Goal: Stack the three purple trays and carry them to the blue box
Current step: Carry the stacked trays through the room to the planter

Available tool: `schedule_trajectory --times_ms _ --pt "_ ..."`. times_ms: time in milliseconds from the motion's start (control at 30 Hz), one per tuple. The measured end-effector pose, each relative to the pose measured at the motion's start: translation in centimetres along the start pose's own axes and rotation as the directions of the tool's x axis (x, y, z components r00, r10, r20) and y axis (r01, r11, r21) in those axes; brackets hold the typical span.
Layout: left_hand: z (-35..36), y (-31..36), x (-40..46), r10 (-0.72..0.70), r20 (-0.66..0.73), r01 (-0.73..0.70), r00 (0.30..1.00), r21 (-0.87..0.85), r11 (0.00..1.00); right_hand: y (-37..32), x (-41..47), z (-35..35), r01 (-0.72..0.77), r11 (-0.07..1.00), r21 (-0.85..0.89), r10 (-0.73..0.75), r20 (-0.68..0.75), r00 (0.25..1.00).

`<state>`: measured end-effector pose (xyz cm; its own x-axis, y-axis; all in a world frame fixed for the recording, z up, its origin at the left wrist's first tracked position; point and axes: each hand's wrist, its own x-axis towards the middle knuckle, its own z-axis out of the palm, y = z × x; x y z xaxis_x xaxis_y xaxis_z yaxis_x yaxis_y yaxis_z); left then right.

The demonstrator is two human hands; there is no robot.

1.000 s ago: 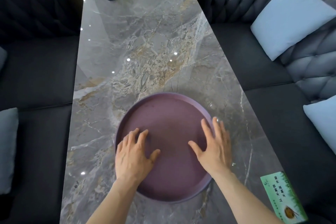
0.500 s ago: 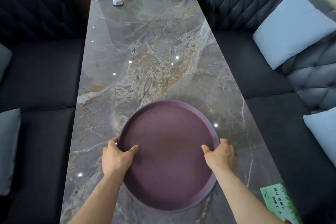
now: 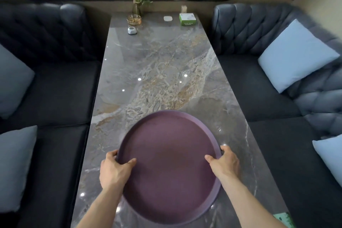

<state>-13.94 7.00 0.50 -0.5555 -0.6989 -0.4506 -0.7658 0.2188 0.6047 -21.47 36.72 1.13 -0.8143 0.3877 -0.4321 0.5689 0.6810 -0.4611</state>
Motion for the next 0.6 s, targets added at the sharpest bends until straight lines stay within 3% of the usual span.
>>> schedule_trajectory --times_ms 600 --pt "-11.0 11.6 -3.9 0.166 -0.216 -0.207 0.962 -0.184 0.961 -12.4 -4.4 -12.7 0.263 0.961 0.083 -0.247 -0.161 0.955"
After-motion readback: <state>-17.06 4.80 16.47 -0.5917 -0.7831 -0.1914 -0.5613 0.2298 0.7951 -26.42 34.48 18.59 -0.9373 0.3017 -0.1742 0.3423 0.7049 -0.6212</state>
